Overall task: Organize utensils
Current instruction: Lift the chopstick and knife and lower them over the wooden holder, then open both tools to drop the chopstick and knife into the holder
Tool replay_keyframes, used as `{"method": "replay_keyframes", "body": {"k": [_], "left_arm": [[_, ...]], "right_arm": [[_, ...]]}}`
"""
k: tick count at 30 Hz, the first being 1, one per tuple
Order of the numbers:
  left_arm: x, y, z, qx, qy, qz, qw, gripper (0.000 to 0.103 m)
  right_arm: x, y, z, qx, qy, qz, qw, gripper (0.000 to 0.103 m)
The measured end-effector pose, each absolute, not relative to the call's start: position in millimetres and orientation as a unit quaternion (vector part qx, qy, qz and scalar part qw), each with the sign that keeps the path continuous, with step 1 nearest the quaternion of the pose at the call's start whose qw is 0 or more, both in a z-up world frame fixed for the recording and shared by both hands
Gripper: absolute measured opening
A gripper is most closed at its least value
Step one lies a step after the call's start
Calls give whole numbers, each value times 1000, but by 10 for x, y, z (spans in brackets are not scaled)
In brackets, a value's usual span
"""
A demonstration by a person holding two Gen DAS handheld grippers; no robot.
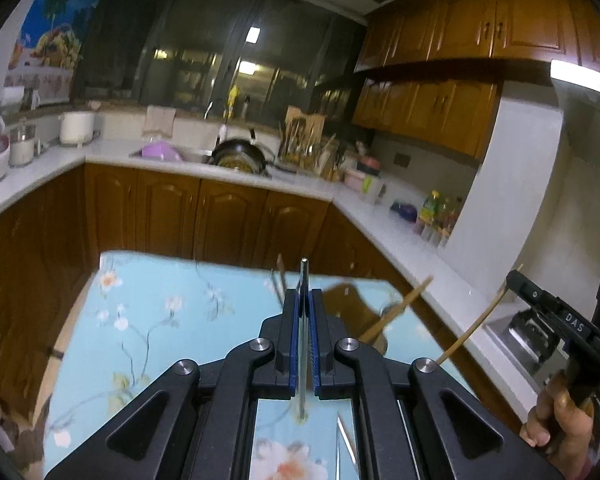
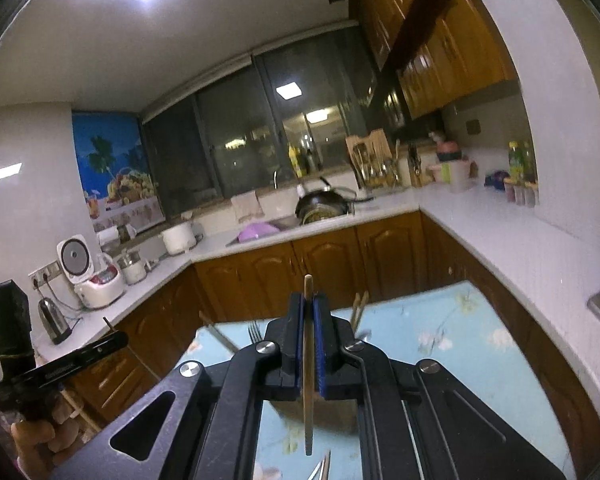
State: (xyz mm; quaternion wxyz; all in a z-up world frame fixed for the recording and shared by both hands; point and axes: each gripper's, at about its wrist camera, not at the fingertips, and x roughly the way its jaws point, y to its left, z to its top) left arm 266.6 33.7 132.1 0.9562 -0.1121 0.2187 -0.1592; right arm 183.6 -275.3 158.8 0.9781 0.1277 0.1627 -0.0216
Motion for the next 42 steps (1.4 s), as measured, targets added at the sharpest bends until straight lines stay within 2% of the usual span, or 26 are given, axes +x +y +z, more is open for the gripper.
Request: {"method": "replay_keyframes", "body": {"k": [6, 11, 17, 25, 29, 42], "left_arm": [[2992, 256, 1464, -123, 174, -153, 965, 3], [3251, 138, 1302, -127, 158, -139, 969, 3], [3494, -111, 844, -127, 166, -130, 969, 3], [3733, -294, 318, -128, 221, -123, 959, 3], [3885, -305, 236, -129, 243, -121, 954, 3], [4005, -259, 485, -114, 258, -127, 951, 4]], "right_arm": [[2070, -2785, 1812, 120, 123, -29, 985, 5], [2316, -2842, 1840, 109, 112, -42, 987, 5], [2513, -2874, 1536, 109, 122, -46, 985, 5], [2616, -2926, 998, 126, 170, -50, 976, 5], [2654, -2973, 848, 134, 193, -50, 971, 5], [2697, -2955, 761, 140, 221, -54, 964, 6]]}}
